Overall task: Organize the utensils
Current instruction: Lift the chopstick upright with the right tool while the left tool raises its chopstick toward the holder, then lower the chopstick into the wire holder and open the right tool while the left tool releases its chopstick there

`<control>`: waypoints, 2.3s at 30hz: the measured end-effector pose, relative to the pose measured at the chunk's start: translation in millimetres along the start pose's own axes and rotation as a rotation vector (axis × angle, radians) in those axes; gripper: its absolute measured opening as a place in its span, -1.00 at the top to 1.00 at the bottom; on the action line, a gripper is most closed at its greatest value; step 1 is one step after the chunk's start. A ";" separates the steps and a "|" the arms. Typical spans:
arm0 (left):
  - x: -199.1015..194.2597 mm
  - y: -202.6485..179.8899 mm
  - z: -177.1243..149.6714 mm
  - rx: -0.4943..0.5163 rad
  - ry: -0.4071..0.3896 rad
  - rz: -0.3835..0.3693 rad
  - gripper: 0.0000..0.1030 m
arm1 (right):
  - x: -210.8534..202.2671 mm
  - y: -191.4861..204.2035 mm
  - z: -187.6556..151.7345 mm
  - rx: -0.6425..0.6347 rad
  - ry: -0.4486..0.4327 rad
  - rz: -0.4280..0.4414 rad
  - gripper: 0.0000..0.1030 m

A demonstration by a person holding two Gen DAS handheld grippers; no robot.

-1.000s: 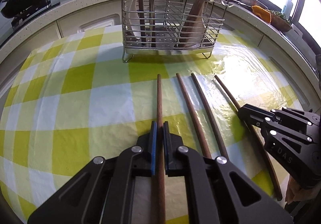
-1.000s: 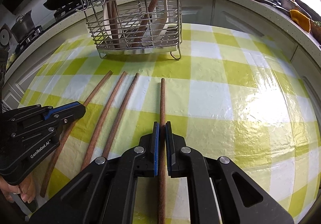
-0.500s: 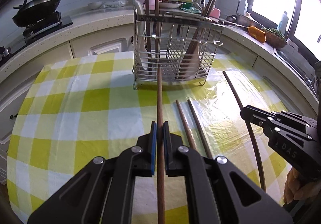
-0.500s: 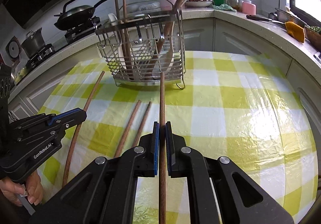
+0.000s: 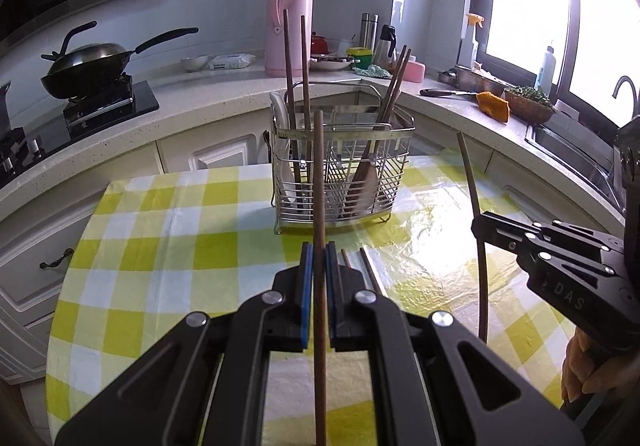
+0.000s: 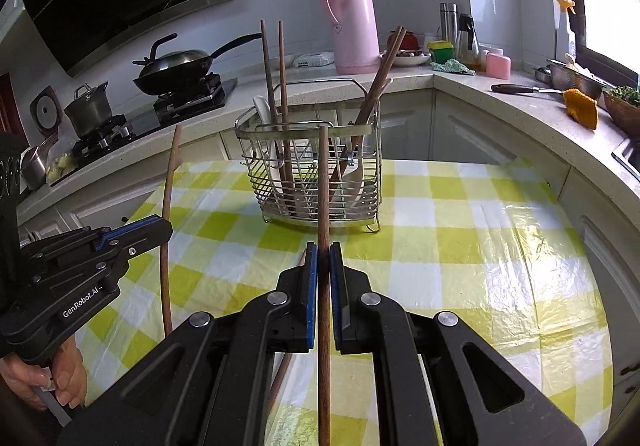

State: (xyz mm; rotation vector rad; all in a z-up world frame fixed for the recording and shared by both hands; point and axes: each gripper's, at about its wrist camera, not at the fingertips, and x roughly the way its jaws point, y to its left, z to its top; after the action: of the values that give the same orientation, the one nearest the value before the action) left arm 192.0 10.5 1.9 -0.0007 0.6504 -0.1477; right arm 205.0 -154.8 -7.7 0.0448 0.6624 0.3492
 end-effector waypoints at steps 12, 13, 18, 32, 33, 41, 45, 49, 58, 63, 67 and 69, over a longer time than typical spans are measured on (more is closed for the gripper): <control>-33.6 -4.5 3.8 0.022 -0.059 0.005 0.88 | -29.8 10.0 8.4 -0.025 -0.057 0.005 0.86; -35.4 -4.3 3.5 0.022 -0.064 0.005 0.88 | -31.6 11.1 8.2 -0.027 -0.061 0.006 0.86; -42.9 -5.5 3.6 0.026 -0.076 0.006 0.88 | -44.2 16.5 9.8 -0.044 -0.088 0.004 0.86; -52.1 -5.7 6.0 0.047 -0.099 0.016 0.88 | -51.5 20.2 16.6 -0.081 -0.129 -0.038 0.86; -53.0 -5.7 8.2 0.053 -0.102 0.016 0.88 | -51.5 20.7 19.3 -0.086 -0.132 -0.043 0.86; -60.4 -0.2 40.5 0.067 -0.130 0.007 0.88 | -59.4 8.8 53.5 -0.097 -0.180 -0.067 0.86; -67.3 2.5 64.5 0.064 -0.172 0.013 0.88 | -63.9 1.0 73.3 -0.095 -0.211 -0.075 0.86; -69.3 3.3 91.3 0.069 -0.207 0.017 0.88 | -65.5 -2.2 95.3 -0.098 -0.236 -0.078 0.86; -70.4 5.2 162.5 0.079 -0.244 0.020 0.88 | -67.0 -3.7 156.2 -0.103 -0.268 -0.060 0.86; -68.6 7.7 199.0 0.074 -0.263 0.031 0.88 | -64.2 -2.9 184.5 -0.095 -0.278 -0.044 0.86; -57.3 8.1 221.0 0.065 -0.259 0.034 0.88 | -57.0 -2.7 205.6 -0.082 -0.276 -0.026 0.86; -48.7 8.1 228.7 0.063 -0.255 0.040 0.88 | -51.0 -2.0 213.1 -0.075 -0.270 -0.018 0.86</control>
State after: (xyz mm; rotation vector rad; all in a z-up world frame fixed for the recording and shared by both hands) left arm 292.8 14.8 213.0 0.0531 0.3908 -0.1268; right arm 298.1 -158.8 190.6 0.0141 0.3818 0.3432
